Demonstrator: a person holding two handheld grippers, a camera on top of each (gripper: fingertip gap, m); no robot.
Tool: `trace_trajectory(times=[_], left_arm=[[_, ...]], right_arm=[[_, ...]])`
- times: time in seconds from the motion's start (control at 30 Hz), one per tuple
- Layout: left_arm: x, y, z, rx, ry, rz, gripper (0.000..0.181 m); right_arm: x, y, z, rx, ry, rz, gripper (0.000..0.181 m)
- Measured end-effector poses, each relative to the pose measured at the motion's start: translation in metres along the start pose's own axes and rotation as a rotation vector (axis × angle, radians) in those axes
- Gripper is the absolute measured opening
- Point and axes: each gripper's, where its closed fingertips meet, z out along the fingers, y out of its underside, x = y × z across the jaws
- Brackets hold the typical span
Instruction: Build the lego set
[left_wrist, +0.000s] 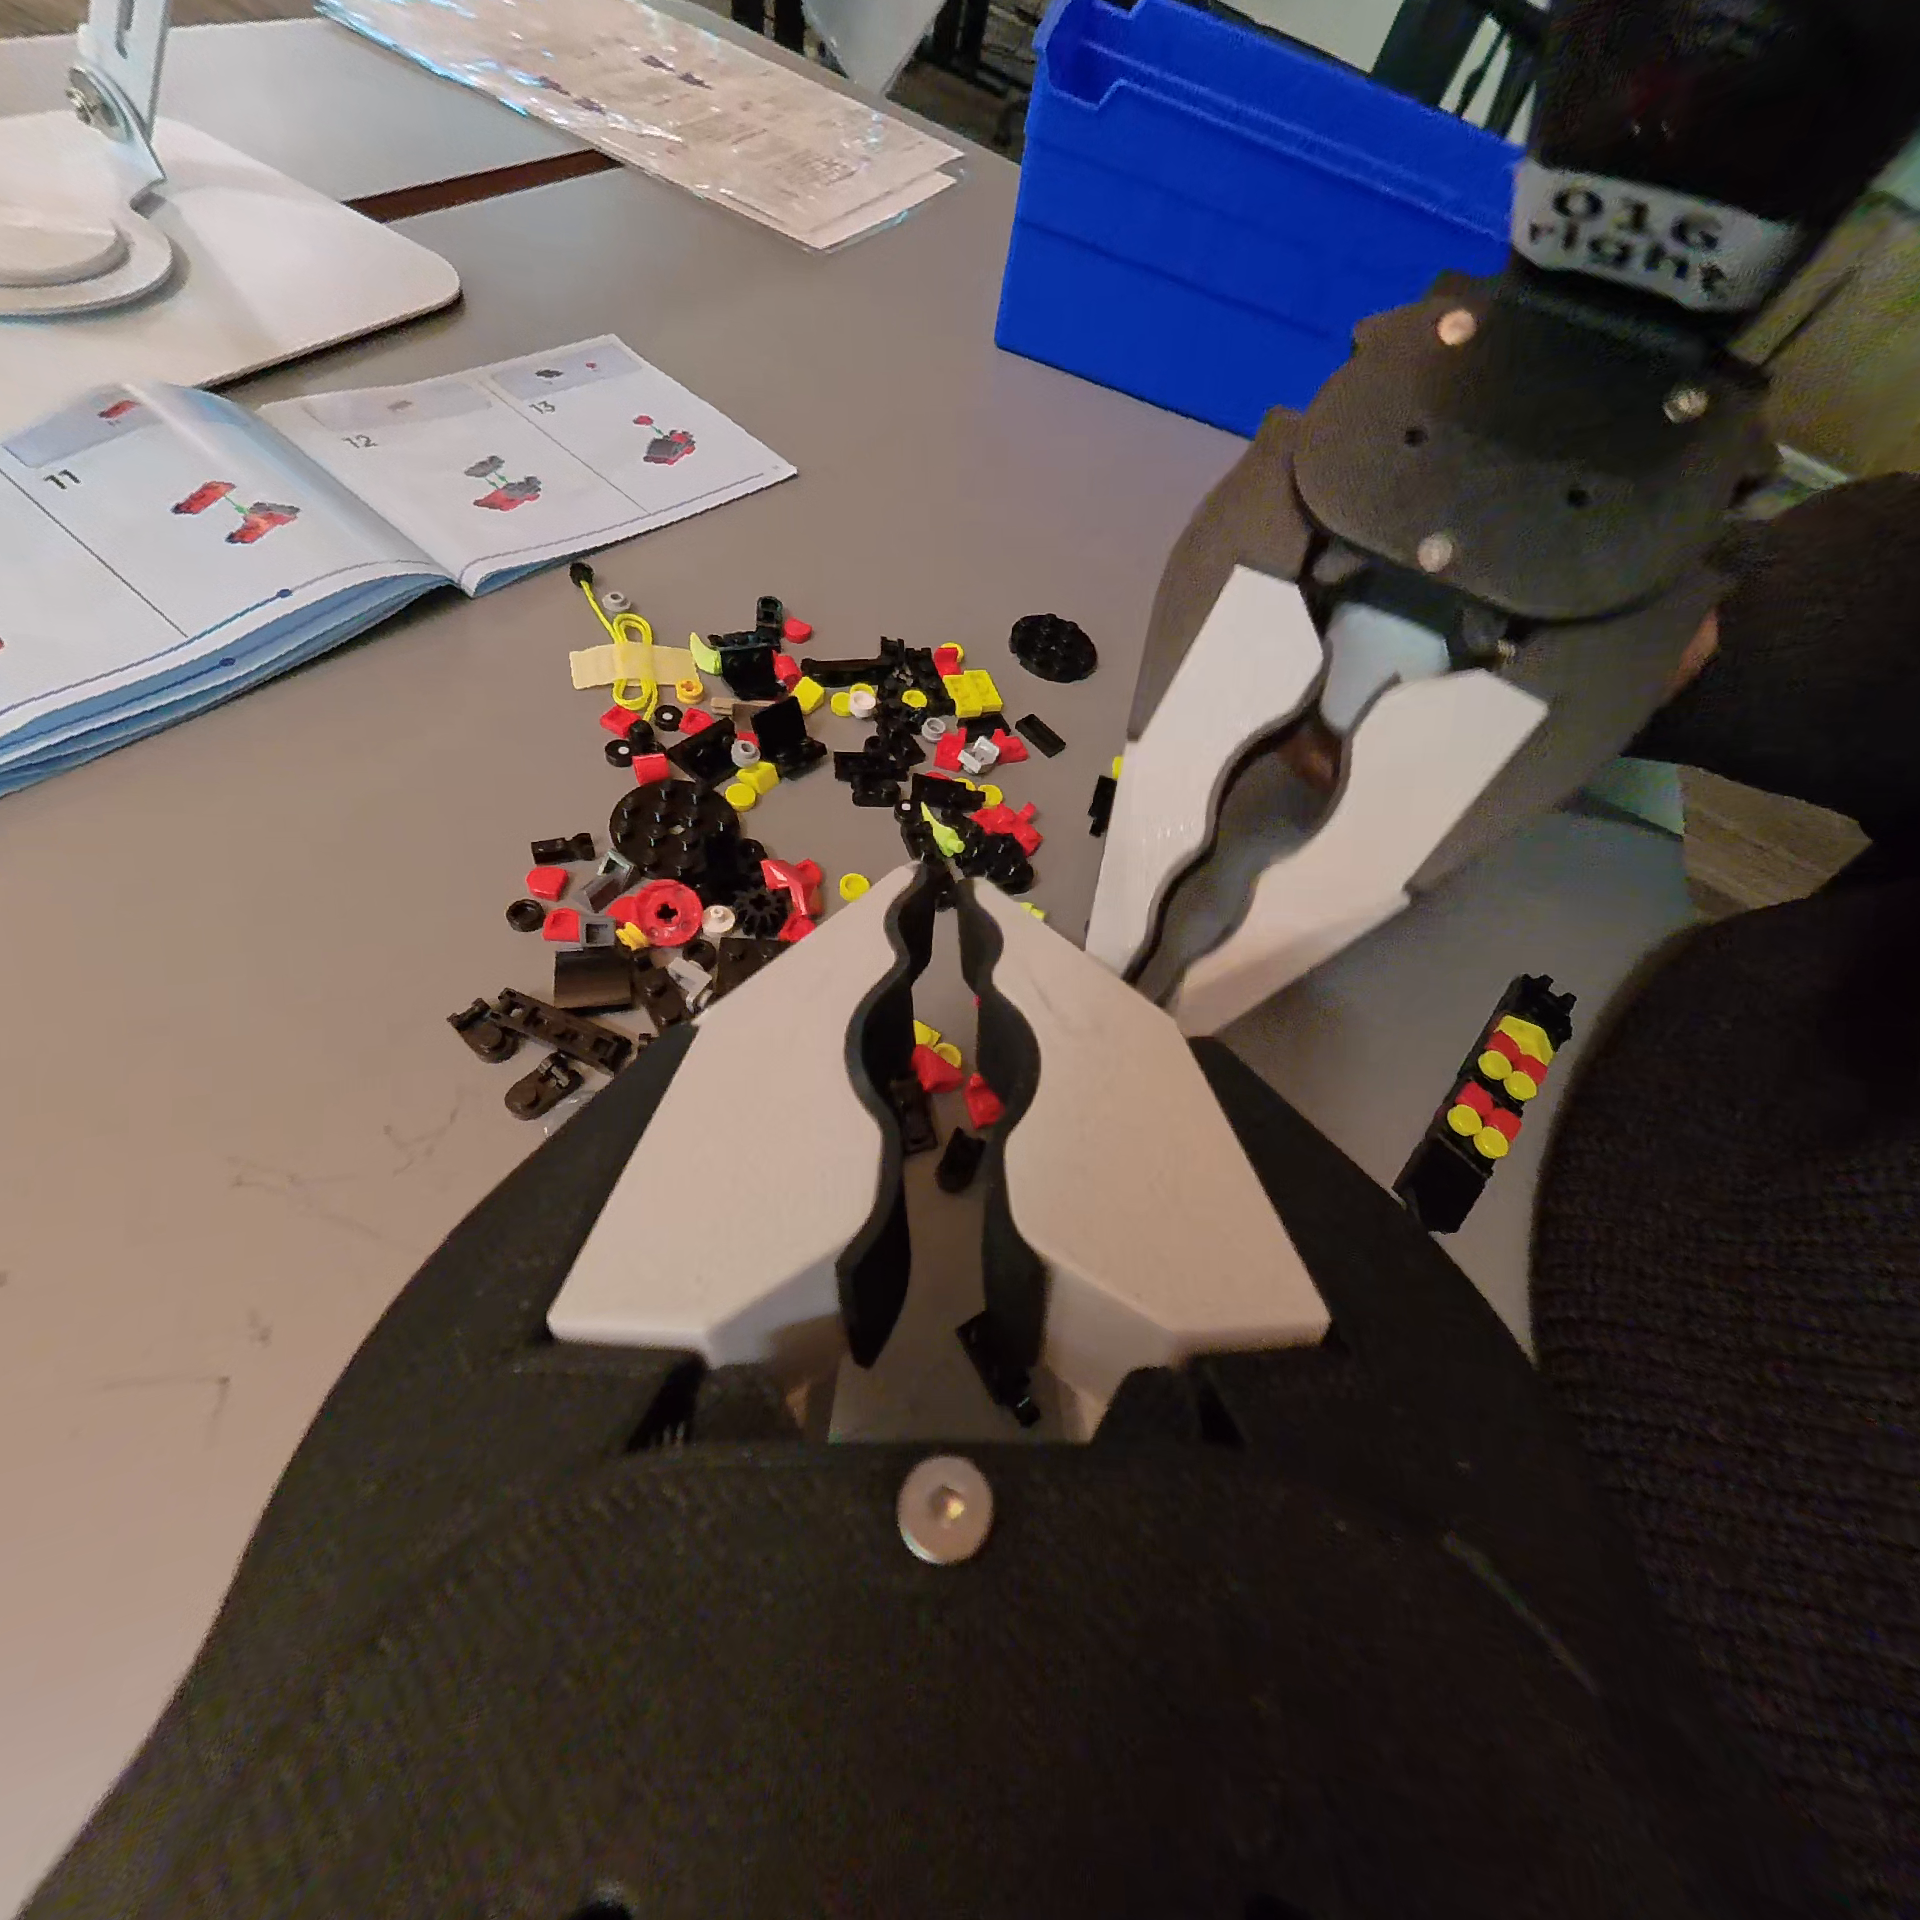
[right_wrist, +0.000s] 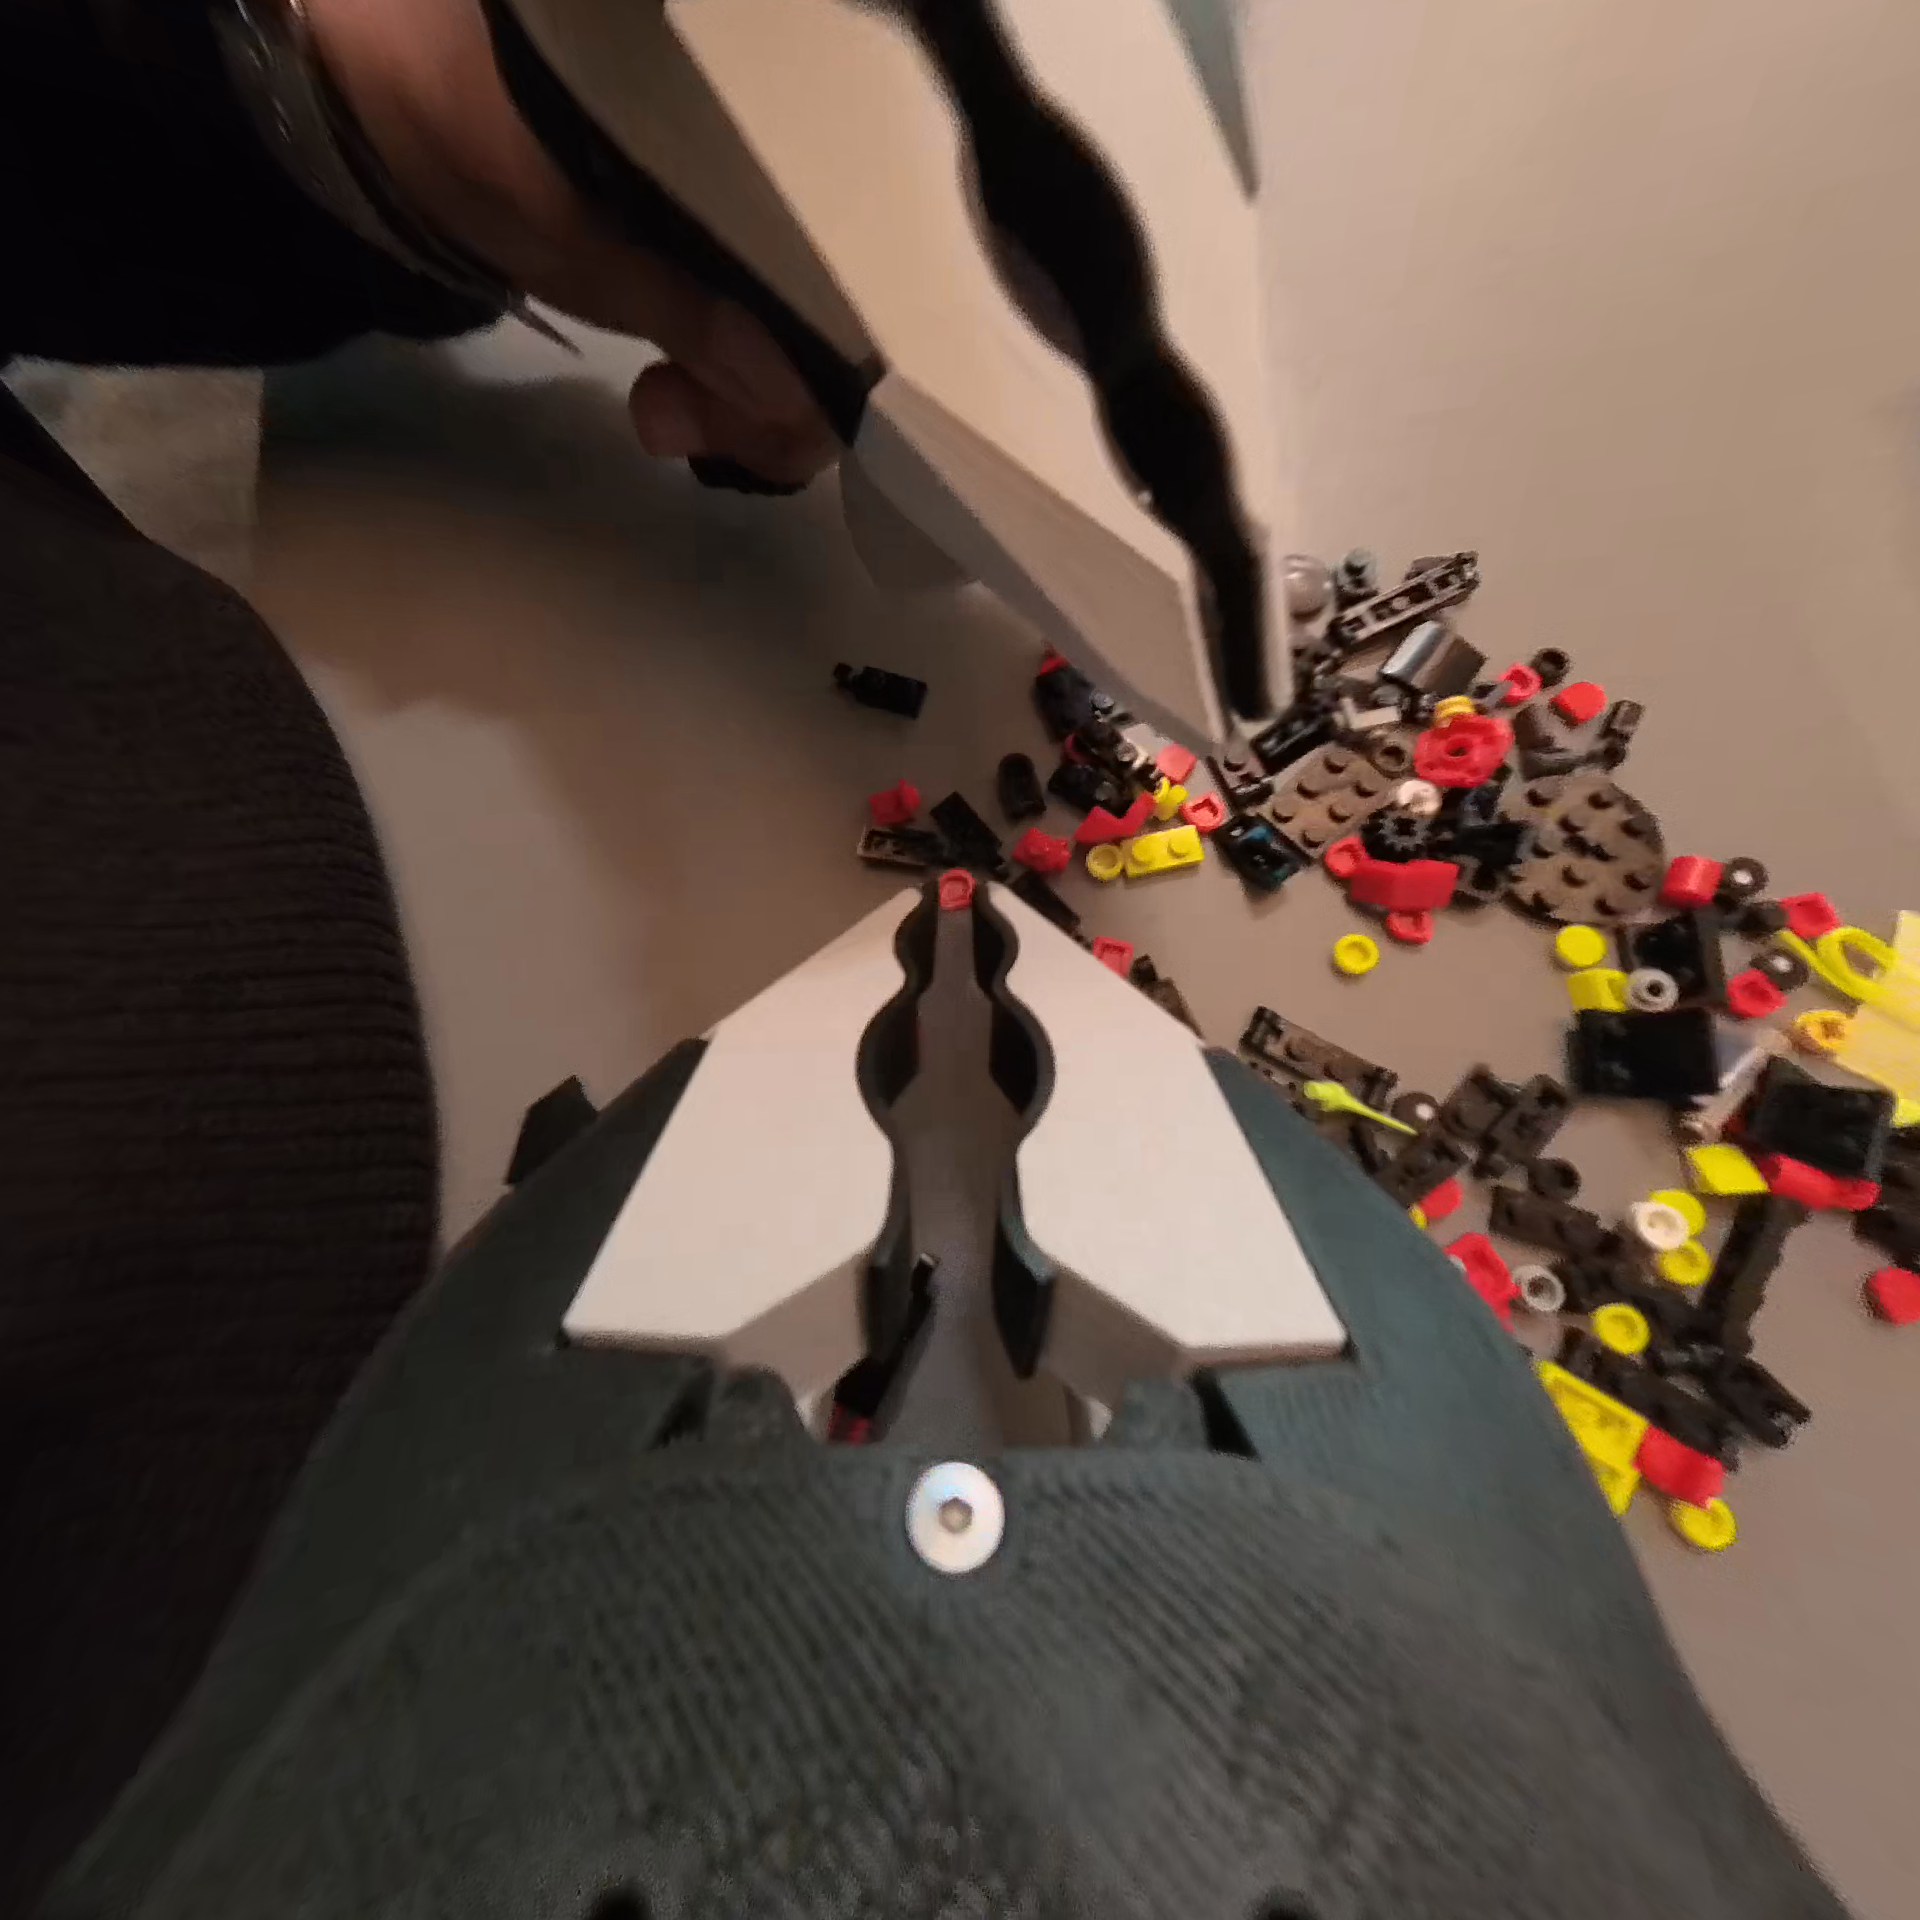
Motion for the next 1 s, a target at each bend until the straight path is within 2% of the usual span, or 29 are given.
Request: trace_trajectory(times=[0.03, 0.27, 0.37, 0.47, 0.5, 0.6, 0.73, 0.83, 1.0], left_arm=[[0.001, -0.001, -0.001, 0.006, 0.009, 0.006, 0.002], [0.025, -0.01, -0.006, 0.06, 0.122, 0.091, 0.013], [0.035, -0.015, -0.009, 0.095, 0.135, 0.167, 0.016], [0.042, -0.021, -0.011, 0.137, 0.123, 0.235, 0.016], [0.043, -0.021, -0.011, 0.14, 0.121, 0.245, 0.014], [0.047, -0.017, -0.009, 0.121, 0.137, 0.251, 0.013], [0.035, -0.014, -0.007, 0.093, 0.067, 0.269, 0.009], [0.014, -0.017, -0.01, 0.095, -0.008, 0.206, 0.005], [-0.001, -0.023, -0.016, 0.13, -0.004, 0.065, 0.005]], right_arm=[[0.002, -0.004, -0.006, 0.033, -0.014, 0.033, 0.006], [0.018, -0.036, -0.058, 0.357, -0.187, 0.333, 0.005], [0.017, -0.043, -0.069, 0.429, -0.264, 0.401, 0.005], [0.011, -0.041, -0.067, 0.411, -0.327, 0.434, 0.005], [0.008, -0.04, -0.066, 0.404, -0.35, 0.444, 0.0], [0.003, -0.039, -0.062, 0.387, -0.395, 0.465, 0.0], [0.01, -0.029, -0.056, 0.337, -0.329, 0.468, 0.0], [0.015, -0.028, -0.056, 0.34, -0.301, 0.473, 0.0], [0.007, -0.024, -0.047, 0.282, -0.272, 0.394, 0.001]])
